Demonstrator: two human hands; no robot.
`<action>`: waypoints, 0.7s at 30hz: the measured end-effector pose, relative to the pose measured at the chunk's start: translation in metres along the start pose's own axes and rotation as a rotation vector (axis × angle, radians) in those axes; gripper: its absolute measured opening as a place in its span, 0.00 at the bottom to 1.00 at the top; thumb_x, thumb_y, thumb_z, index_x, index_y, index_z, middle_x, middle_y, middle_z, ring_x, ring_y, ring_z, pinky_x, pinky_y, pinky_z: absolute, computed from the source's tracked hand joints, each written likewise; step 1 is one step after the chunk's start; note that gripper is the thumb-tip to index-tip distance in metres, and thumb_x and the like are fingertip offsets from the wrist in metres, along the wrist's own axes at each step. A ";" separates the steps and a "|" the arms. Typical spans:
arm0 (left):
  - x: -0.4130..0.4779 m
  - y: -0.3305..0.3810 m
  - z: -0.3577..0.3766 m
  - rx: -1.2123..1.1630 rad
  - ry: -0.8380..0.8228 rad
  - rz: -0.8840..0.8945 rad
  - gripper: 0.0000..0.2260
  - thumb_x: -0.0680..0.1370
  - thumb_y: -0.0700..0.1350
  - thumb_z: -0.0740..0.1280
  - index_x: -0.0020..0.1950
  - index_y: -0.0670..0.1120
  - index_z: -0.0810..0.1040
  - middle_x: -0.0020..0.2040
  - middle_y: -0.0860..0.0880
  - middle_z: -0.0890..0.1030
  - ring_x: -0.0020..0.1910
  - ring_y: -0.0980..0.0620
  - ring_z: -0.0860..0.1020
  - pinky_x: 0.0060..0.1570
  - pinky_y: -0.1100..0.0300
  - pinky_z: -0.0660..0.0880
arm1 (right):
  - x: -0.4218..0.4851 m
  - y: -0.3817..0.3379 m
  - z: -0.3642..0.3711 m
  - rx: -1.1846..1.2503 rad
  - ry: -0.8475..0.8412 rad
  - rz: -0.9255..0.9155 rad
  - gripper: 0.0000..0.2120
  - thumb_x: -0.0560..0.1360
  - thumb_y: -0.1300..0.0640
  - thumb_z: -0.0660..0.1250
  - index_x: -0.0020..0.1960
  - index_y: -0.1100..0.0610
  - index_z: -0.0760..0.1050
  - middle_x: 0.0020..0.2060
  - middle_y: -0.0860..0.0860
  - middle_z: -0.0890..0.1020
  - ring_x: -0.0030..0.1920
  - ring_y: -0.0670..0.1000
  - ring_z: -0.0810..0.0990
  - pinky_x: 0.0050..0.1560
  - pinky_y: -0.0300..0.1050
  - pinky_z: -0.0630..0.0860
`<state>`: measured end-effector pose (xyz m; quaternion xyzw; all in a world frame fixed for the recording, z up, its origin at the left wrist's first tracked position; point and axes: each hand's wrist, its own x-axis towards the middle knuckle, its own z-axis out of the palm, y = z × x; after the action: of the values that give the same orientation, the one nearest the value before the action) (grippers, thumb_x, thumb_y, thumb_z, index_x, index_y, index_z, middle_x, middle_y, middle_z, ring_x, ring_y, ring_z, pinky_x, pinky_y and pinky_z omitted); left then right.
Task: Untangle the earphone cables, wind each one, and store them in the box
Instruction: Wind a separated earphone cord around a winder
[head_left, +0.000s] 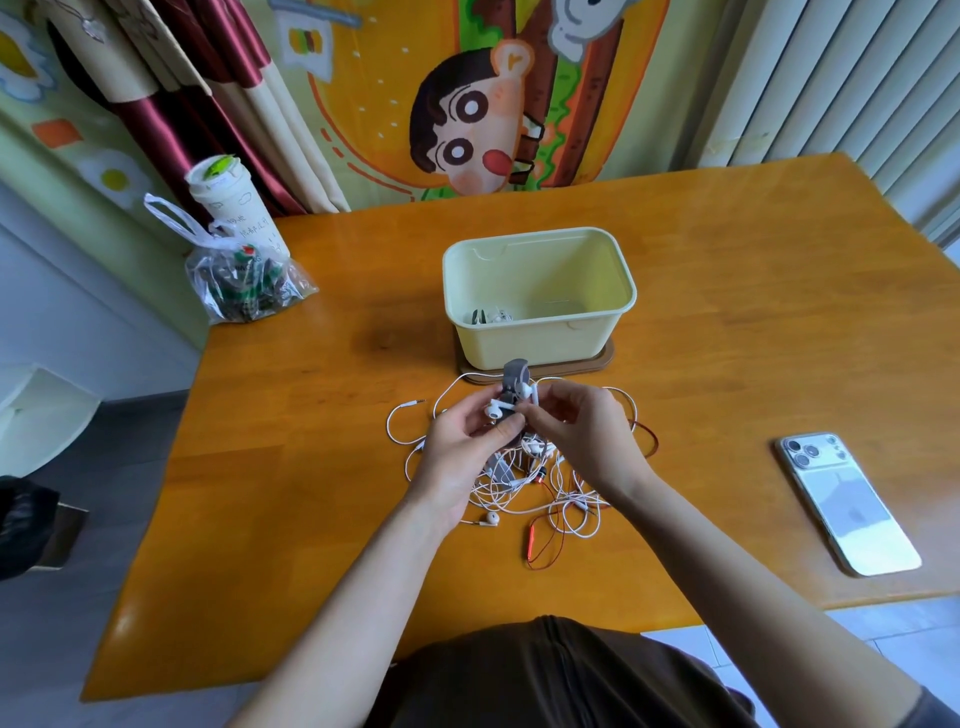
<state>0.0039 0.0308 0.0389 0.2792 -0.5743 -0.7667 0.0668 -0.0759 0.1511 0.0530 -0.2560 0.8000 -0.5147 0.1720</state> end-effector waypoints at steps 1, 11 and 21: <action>0.000 0.000 0.000 0.011 -0.003 -0.001 0.23 0.72 0.38 0.71 0.67 0.42 0.74 0.56 0.46 0.83 0.57 0.49 0.80 0.57 0.56 0.76 | 0.000 0.000 0.000 -0.004 0.000 -0.004 0.02 0.74 0.58 0.70 0.42 0.54 0.79 0.31 0.48 0.80 0.32 0.45 0.75 0.35 0.41 0.72; -0.006 0.005 0.004 -0.220 -0.029 -0.052 0.10 0.80 0.37 0.61 0.55 0.42 0.80 0.49 0.46 0.85 0.50 0.52 0.82 0.49 0.62 0.79 | -0.002 -0.003 0.003 0.053 -0.006 -0.004 0.02 0.72 0.59 0.71 0.44 0.56 0.80 0.36 0.48 0.83 0.37 0.44 0.82 0.42 0.39 0.79; -0.007 0.014 0.005 -0.194 0.043 -0.051 0.11 0.80 0.34 0.60 0.50 0.43 0.81 0.46 0.45 0.84 0.45 0.51 0.83 0.45 0.62 0.80 | -0.004 -0.005 0.004 0.134 0.028 -0.002 0.03 0.73 0.59 0.71 0.44 0.58 0.79 0.37 0.54 0.83 0.36 0.52 0.83 0.43 0.50 0.82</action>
<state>0.0039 0.0337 0.0553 0.3025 -0.4885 -0.8139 0.0864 -0.0694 0.1488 0.0561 -0.2374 0.7657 -0.5709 0.1771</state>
